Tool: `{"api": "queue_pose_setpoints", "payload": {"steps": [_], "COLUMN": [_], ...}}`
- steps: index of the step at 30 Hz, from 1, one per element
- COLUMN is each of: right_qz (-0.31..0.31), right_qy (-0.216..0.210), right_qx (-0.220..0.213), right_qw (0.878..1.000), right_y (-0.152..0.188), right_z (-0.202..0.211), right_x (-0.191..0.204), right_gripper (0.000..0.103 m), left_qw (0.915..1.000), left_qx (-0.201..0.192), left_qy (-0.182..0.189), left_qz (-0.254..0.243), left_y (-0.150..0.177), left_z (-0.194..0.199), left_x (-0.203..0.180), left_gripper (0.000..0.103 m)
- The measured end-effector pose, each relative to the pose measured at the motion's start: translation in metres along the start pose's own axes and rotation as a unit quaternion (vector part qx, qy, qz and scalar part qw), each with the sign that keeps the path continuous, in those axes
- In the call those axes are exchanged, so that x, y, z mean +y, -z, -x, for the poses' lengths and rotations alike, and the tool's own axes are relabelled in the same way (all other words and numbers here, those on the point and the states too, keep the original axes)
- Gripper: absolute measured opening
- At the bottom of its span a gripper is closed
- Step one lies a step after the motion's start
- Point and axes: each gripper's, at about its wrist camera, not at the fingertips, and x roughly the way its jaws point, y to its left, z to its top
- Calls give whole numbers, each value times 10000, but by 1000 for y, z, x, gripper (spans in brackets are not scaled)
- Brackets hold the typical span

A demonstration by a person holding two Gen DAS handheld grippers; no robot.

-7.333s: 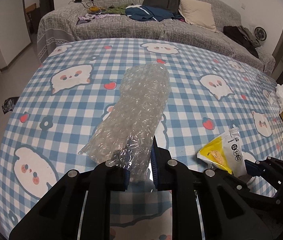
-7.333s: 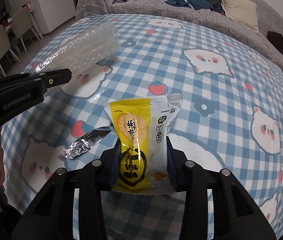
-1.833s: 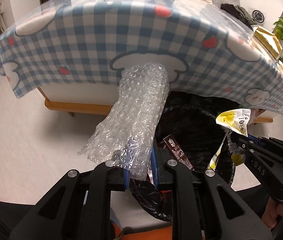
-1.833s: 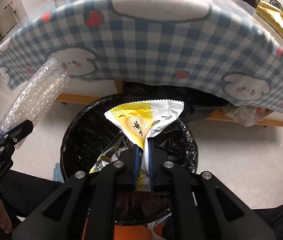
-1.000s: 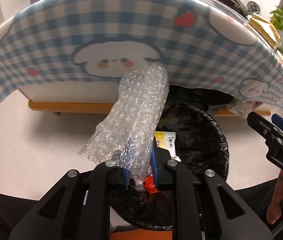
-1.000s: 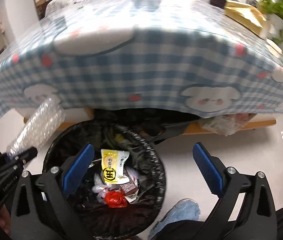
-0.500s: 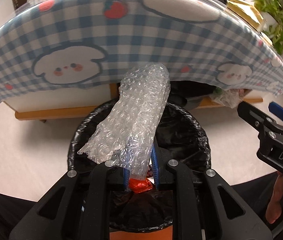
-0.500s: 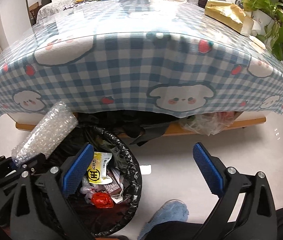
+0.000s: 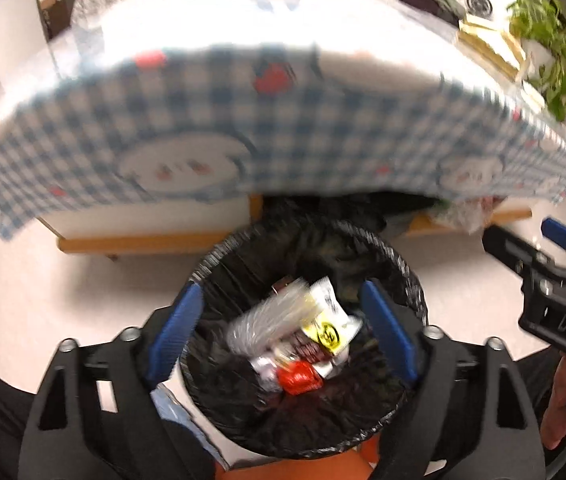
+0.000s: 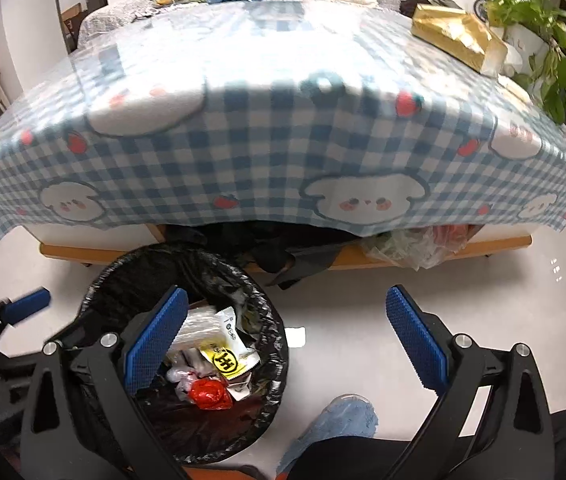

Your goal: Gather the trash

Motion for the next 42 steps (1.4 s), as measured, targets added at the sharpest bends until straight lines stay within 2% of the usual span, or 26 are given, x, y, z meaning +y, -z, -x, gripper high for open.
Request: {"api": "queue_pose_setpoints", "payload": {"steps": [3,9,18,42], "right_qz": [21,110,126,80], "right_qy": [-167,-267,-340,-322], "right_qx": [-158,-514,-754,-752], "right_qw": [9997,9983,9965,9966], "right_y": [-11,-29,-38,-36], "right_z": [21,61,94,94], "right_x": [8,22,33,38], "right_gripper": [96,96,96,96], "left_qw": [9993,9973,9962,9960], "left_qx": [-348,-727,-860,-875], "left_qy": [-103,-133,-129,-134], "left_qz": [43,44,74,77], "left_y": [-14,-38,-42,-38], "left_z": [26,67,101,103], "left_x": [12,31,43,44], "left_gripper": [97,97,97,97]}}
